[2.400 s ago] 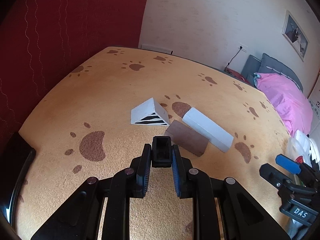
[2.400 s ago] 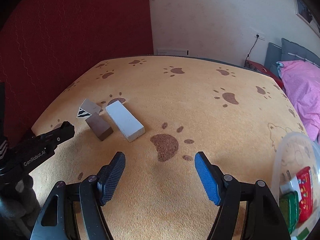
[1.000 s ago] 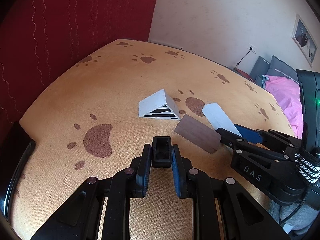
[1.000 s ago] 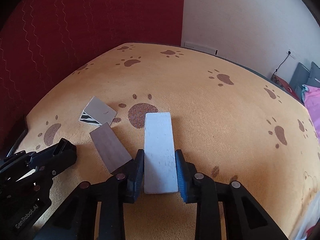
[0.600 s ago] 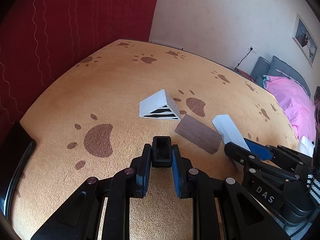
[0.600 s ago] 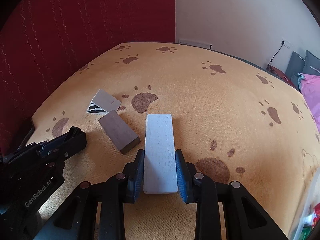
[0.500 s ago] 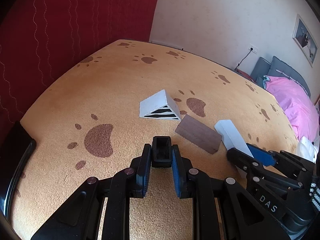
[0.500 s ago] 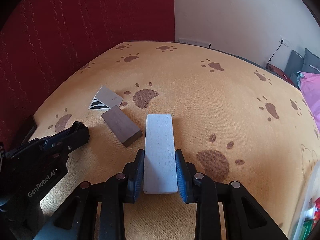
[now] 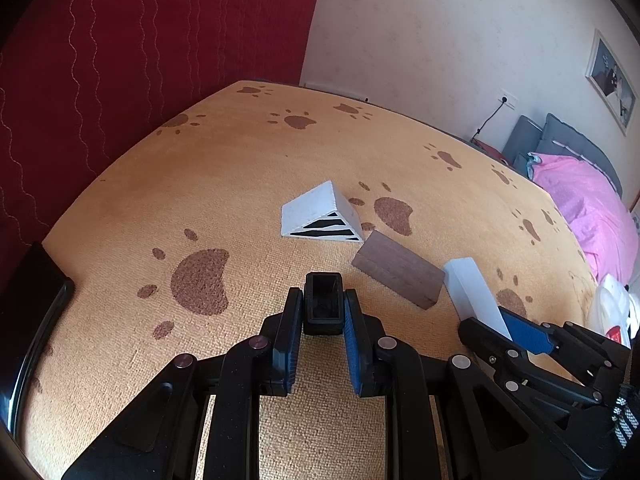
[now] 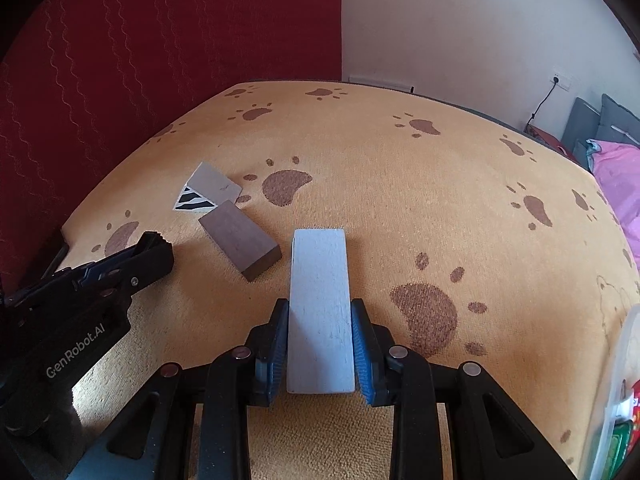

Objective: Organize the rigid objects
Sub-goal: 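Lift the white block with the right gripper toward the bowl while the left holds the black box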

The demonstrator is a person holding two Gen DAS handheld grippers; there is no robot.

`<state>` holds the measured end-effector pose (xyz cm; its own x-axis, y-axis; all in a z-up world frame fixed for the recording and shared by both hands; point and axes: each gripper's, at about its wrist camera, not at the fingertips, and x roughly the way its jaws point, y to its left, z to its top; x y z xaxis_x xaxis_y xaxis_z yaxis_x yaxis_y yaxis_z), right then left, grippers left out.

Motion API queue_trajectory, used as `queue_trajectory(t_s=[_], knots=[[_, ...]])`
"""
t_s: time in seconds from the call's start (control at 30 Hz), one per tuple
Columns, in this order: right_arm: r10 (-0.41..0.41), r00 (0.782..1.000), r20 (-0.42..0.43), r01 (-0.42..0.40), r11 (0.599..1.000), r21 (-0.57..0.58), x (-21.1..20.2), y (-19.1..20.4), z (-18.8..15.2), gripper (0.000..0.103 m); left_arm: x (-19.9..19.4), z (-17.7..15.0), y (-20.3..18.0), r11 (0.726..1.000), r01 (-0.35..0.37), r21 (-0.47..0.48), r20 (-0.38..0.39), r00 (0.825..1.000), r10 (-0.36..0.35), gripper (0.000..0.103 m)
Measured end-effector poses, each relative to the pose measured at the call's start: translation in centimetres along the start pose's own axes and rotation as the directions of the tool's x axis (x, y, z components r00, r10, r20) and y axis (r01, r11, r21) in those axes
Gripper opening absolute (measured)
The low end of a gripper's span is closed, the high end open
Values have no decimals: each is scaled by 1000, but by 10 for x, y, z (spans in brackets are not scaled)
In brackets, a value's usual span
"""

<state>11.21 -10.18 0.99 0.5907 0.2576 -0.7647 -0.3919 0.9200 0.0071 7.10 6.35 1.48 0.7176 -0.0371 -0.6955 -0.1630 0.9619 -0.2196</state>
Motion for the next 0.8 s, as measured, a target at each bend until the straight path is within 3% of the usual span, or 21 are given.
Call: queue_trajectory(t_s=[0.37,0.8], knots=[[-32,999,15,32,999,-20,-1,5,-1,32,0,0,0,1000,0,0,0,1000,0,20],[12,999,36,-14,998,62,-27,-3,-13,31,0,0,0,1000,0,0,0,1000,0,20]])
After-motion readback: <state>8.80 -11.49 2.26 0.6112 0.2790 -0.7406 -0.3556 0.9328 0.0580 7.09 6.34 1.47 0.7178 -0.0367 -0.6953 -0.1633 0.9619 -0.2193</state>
